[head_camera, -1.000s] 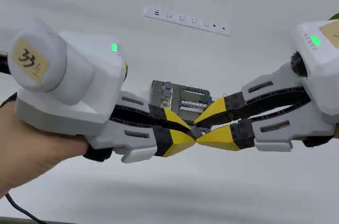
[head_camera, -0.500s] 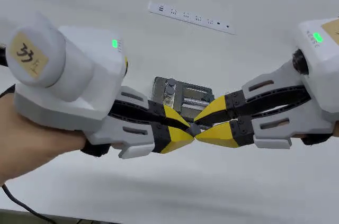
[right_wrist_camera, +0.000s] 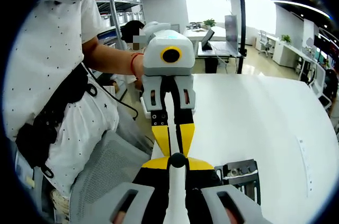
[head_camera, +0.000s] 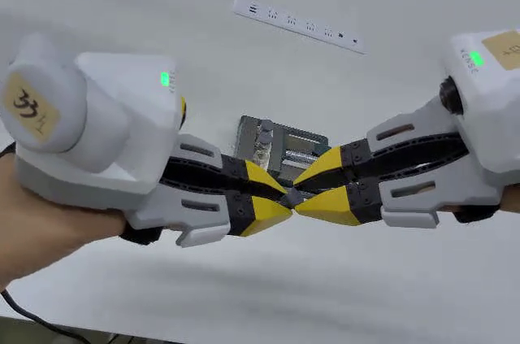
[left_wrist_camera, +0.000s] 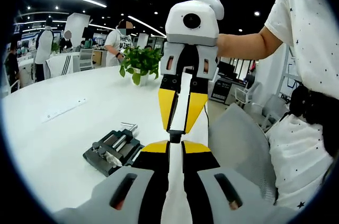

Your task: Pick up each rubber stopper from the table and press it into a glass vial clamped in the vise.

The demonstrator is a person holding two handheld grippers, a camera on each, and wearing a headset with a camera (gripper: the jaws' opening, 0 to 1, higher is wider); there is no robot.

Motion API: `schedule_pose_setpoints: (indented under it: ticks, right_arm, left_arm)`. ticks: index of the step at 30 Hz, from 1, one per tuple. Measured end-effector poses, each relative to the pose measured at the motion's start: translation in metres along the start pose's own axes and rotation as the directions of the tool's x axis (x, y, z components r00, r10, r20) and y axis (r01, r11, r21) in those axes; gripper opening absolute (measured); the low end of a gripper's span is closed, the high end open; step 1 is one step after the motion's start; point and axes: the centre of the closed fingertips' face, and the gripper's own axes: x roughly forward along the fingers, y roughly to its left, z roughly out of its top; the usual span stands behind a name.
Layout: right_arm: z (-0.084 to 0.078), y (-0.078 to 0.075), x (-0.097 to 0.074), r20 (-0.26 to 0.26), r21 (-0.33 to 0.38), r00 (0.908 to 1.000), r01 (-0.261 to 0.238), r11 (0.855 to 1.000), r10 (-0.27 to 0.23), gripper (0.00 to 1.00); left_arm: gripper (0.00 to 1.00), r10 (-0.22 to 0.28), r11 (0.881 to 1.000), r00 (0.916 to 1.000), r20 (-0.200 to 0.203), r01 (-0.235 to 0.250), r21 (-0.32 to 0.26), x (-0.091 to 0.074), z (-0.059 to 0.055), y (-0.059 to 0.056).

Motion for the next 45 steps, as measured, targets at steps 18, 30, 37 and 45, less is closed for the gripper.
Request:
schedule_pose_setpoints:
  ticks: [18,30,37,45]
  right_arm:
    - [-0.012,-0.079,0.010,-0.092,0.087,0.9828,0.168,0.982,-0.160,0.05]
    - [-0.035,-0.112,0.037,-0.199,0.089,0.9641,0.196,0.977,-0.175,0.05]
    - [-0.052,-0.127,0.050,-0.248,0.086,0.9524,0.203,0.975,-0.177,0.05]
    - [-0.070,-0.133,0.065,-0.311,0.060,0.9353,0.197,0.979,-0.169,0.05]
  left_arm:
    - [0.59,0.190,0.982,0.9780,0.086,-0.189,-0.018,-0.039,-0.021,0.058]
    - [0.89,0.207,0.977,0.9749,0.082,-0.211,0.042,-0.038,-0.040,0.076]
    - [0.99,0.219,0.974,0.9720,0.085,-0.223,0.047,-0.039,-0.047,0.084]
    - [0.99,0.220,0.973,0.9726,0.076,-0.224,0.049,-0.040,-0.053,0.088]
